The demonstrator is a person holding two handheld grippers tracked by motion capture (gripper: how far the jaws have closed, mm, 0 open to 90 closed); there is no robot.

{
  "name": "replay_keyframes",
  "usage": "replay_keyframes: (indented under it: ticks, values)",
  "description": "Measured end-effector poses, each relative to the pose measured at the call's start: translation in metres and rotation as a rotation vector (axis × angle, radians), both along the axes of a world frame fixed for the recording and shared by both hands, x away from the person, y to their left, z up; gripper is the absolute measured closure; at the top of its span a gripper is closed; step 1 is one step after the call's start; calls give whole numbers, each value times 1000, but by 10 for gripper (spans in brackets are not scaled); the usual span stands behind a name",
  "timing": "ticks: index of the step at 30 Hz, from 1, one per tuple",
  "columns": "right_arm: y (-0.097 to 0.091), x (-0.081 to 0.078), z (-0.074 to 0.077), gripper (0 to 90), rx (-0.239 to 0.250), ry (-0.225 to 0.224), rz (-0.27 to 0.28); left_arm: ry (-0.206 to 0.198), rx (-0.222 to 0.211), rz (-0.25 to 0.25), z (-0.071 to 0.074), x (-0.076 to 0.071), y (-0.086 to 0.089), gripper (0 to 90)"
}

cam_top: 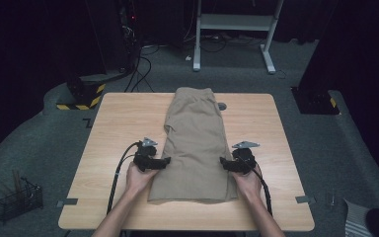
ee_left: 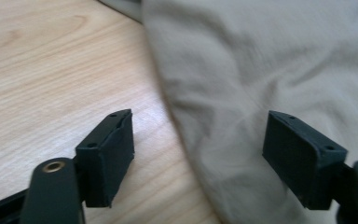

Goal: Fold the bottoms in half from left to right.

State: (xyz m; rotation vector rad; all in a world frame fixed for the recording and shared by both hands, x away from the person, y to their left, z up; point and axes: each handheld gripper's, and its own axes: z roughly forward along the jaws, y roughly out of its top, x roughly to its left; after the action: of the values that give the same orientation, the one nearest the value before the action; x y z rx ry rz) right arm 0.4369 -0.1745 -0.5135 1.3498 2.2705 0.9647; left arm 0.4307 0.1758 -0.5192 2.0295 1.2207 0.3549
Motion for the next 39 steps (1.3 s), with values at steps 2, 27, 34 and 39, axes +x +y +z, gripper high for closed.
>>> replay_keyframes:
  ticks: [2,27,34,39]
  values:
    - [4,-1,-2,351,-20,4,5,-5,-3,-11,-1,-2,-3,238]
    - [16,-6,-4,735,-39,-39,104,-58,10,-1,-2,-10,-16,716]
    - [18,-8,-4,838,-50,-50,136,-18,-18,-31,-1,-7,-14,824]
    - [17,-8,-5,864,-46,-63,155,0,-51,-51,-2,-6,-9,868]
